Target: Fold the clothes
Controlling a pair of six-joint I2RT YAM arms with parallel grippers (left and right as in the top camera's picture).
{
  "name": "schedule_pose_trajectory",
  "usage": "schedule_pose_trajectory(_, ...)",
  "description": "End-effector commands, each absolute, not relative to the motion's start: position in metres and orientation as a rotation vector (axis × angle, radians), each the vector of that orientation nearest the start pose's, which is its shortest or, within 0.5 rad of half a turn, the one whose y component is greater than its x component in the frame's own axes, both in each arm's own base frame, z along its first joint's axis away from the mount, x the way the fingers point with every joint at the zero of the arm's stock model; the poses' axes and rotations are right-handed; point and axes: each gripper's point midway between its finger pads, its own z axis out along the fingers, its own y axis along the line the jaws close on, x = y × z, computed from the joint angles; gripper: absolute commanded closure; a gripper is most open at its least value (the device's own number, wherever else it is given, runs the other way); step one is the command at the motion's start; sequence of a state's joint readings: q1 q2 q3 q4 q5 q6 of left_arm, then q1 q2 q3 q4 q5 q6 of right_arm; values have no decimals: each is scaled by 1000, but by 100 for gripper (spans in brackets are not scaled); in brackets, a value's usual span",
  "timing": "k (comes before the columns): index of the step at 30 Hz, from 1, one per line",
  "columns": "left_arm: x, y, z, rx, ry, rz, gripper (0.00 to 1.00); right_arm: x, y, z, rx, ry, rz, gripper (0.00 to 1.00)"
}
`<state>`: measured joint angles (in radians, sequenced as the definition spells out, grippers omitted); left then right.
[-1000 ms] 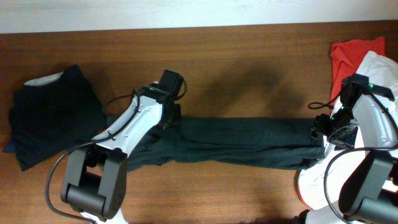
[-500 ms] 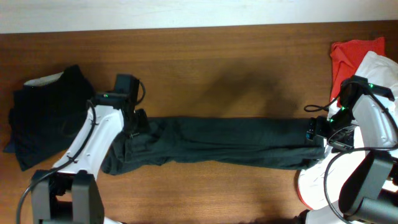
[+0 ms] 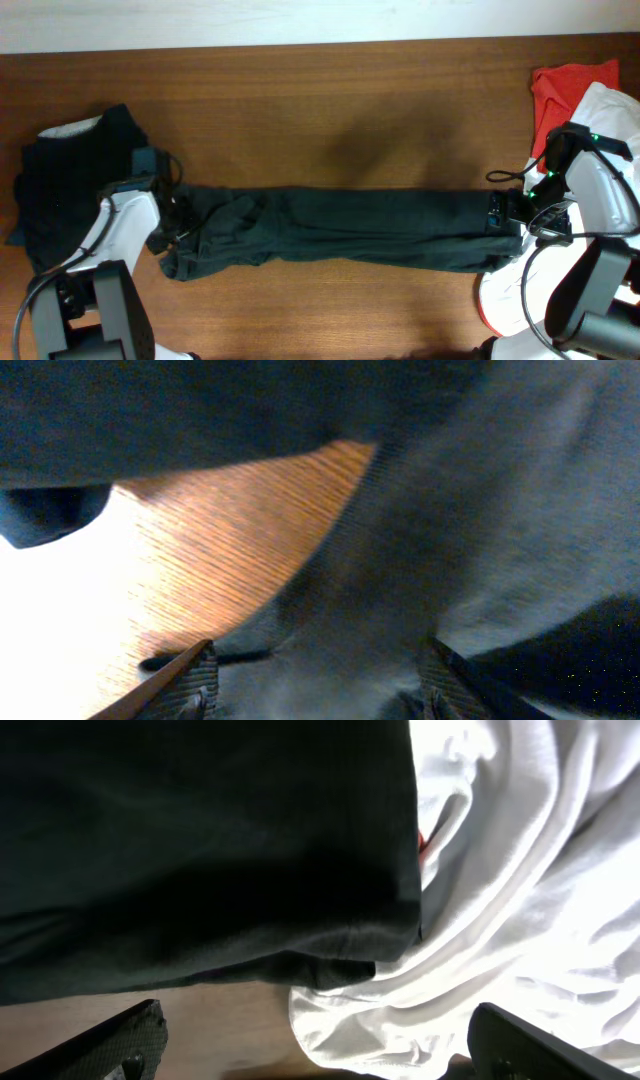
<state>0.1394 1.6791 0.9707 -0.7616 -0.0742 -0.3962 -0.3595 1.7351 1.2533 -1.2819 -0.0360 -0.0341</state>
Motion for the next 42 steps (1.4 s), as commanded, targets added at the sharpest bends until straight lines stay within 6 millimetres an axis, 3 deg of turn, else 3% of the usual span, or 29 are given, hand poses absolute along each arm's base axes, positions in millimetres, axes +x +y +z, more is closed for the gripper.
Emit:
schedule_pose_trajectory(1, 294, 35, 12, -685, 2985, -118, 37, 244, -84, 63, 537, 3316, 154, 1)
schedule_pose_trajectory(3, 299, 36, 20, -669, 2971, -119, 37, 244, -84, 62, 537, 3314, 154, 1)
schedule_pose_trajectory(6, 314, 40, 49, -625, 2891, -110, 38, 244, -84, 62, 536, 3314, 154, 1)
schedule_pose_trajectory(8, 327, 53, 62, -616, 2808, -18, 39, 244, -84, 62, 536, 3314, 154, 1)
schedule_pose_trajectory(10, 345, 61, 66, -609, 2730, 3, 45, 245, -84, 62, 536, 3312, 153, 1)
schedule_pose_trajectory(13, 365, 62, 75, -604, 2641, -100, 57, 246, -84, 62, 536, 3309, 152, 1)
schedule_pose_trajectory(17, 354, 117, 63, -782, 2606, 26, 57, 246, -84, 62, 536, 3307, 151, 1)
schedule_pose_trajectory(20, 345, 159, 22, -946, 2622, 70, 56, 245, -84, 62, 537, 3312, 153, 1)
schedule_pose_trajectory(21, 343, 167, 18, -975, 2613, 76, 56, 244, -84, 62, 537, 3315, 154, 1)
schedule_pose_trajectory(25, 345, 204, 35, -1056, 2518, 102, 56, 244, -84, 62, 537, 3315, 155, 1)
schedule_pose_trajectory(28, 359, 207, 52, -999, 2505, 83, 56, 244, -84, 62, 537, 3315, 155, 1)
schedule_pose_trajectory(29, 361, 204, 57, -992, 2515, 55, 51, 245, -83, 62, 538, 3313, 161, 1)
schedule_pose_trajectory(31, 371, 170, 69, -924, 2545, -182, 49, 245, -83, 62, 538, 3312, 163, 1)
schedule_pose_trajectory(32, 375, 137, 80, -803, 2583, -307, 48, 245, -83, 62, 538, 3311, 167, 1)
schedule_pose_trajectory(34, 373, 91, 89, -630, 2665, -352, 45, 246, -83, 62, 537, 3305, 164, 1)
schedule_pose_trajectory(37, 357, 20, 79, -436, 2828, -414, 45, 253, -86, 60, 530, 3277, 150, 3)
schedule_pose_trajectory(38, 352, -1, 73, -366, 2866, -427, 45, 262, -89, 59, 525, 3241, 139, 38)
schedule_pose_trajectory(39, 348, -14, 71, -318, 2886, -436, 45, 269, -90, 58, 547, 3207, 143, 57)
schedule_pose_trajectory(40, 345, -26, 69, -271, 2904, -440, 45, 274, -91, 58, 595, 3179, 140, 96)
schedule_pose_trajectory(42, 338, -42, 68, -213, 2942, -449, 45, 280, -96, 57, 739, 3122, 124, 96)
